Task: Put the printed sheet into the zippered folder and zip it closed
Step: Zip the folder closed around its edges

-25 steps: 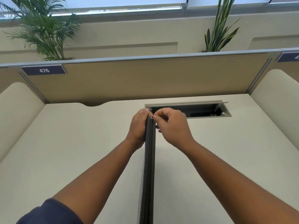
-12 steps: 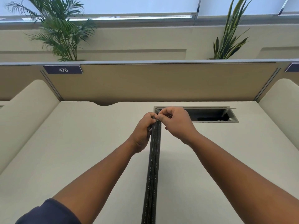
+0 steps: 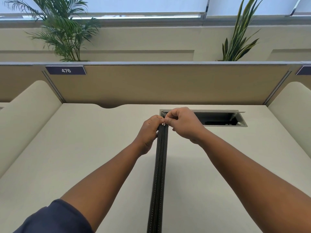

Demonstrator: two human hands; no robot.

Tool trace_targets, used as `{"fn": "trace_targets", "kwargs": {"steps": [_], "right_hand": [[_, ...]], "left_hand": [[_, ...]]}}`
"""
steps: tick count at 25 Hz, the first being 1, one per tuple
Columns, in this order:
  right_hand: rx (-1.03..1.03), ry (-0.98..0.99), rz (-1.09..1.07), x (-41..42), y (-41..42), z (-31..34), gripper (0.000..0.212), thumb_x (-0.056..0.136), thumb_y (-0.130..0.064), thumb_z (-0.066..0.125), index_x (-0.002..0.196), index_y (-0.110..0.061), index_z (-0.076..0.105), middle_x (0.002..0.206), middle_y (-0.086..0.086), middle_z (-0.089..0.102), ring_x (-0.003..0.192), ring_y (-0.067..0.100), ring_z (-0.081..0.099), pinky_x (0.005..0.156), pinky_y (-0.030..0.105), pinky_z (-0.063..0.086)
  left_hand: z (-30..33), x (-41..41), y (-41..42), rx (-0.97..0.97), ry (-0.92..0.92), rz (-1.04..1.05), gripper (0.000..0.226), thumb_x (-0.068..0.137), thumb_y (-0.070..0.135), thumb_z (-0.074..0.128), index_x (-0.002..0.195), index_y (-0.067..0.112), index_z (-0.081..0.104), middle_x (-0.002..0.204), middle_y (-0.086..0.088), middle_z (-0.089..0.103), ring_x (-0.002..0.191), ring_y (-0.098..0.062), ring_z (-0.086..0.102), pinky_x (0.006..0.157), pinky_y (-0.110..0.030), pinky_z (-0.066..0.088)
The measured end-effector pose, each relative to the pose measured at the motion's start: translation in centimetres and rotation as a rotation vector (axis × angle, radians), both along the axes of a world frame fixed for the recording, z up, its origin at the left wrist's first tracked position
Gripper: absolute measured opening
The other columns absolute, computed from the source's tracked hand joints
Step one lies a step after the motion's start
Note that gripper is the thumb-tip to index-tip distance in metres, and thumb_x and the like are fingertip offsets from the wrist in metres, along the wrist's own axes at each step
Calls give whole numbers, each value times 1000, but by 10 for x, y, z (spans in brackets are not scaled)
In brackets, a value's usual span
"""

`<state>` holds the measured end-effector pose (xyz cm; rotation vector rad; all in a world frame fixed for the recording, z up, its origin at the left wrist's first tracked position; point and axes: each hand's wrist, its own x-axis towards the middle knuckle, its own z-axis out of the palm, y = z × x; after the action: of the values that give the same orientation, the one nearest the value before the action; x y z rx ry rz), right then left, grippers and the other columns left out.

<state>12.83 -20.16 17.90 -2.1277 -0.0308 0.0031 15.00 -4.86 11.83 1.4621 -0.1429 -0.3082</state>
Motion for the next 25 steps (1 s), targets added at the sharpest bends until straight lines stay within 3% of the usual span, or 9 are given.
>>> {"fn": "trace_targets", "kwargs": {"steps": [2, 7, 12, 15, 19, 22, 25], "right_hand": [[-18, 25, 38, -3, 0, 3, 19, 96, -22, 71, 78, -15, 73, 72, -1, 65, 66, 14, 55, 72, 44, 58], [-109, 85, 142, -19, 1, 15, 17, 95, -17, 69, 79, -13, 73, 92, 21, 73, 71, 20, 56, 82, 58, 58], [-167, 120, 268, -49, 8, 23, 22, 92, -16, 71, 71, -23, 73, 85, 10, 75, 68, 21, 66, 76, 51, 62], [-161, 113, 264, -61, 14, 20, 23, 92, -18, 72, 70, -25, 72, 85, 5, 74, 80, 27, 71, 76, 51, 63], [-136, 51, 136, -58, 14, 17, 27, 93, -16, 71, 67, -23, 69, 81, 4, 72, 79, 33, 71, 69, 55, 62], [-156, -25, 16, -47, 12, 11, 23, 94, -16, 68, 71, -21, 71, 73, 4, 70, 63, 28, 66, 55, 43, 60], [-168, -76, -62, -30, 8, 5, 20, 94, -18, 69, 75, -19, 71, 61, -6, 60, 51, 10, 49, 47, 25, 41]], "left_hand": [[1, 1, 0, 6, -10, 0, 15, 85, 31, 55, 74, 24, 63, 66, 10, 51, 59, -3, 50, 51, -14, 44], [-1, 3, 2, -4, -45, -32, 13, 77, 31, 55, 72, 22, 63, 66, 8, 54, 61, -6, 52, 55, -17, 47], [-1, 4, 2, -13, -53, -5, 16, 78, 31, 57, 79, 16, 63, 78, 3, 68, 75, -12, 64, 70, -31, 51], [-1, 3, 8, -50, -24, -15, 17, 80, 30, 58, 82, 15, 65, 90, -3, 73, 93, -21, 66, 84, -41, 52], [3, -2, 7, -68, 0, -32, 30, 71, 37, 61, 86, 11, 62, 88, -7, 68, 88, -22, 61, 78, -38, 50], [5, -5, 4, -54, -5, -46, 23, 75, 35, 58, 82, 14, 61, 72, 3, 59, 68, -11, 56, 62, -25, 50], [3, -6, 0, -53, 3, -48, 21, 78, 33, 57, 84, 15, 64, 72, 4, 57, 66, -8, 55, 60, -21, 49]]}}
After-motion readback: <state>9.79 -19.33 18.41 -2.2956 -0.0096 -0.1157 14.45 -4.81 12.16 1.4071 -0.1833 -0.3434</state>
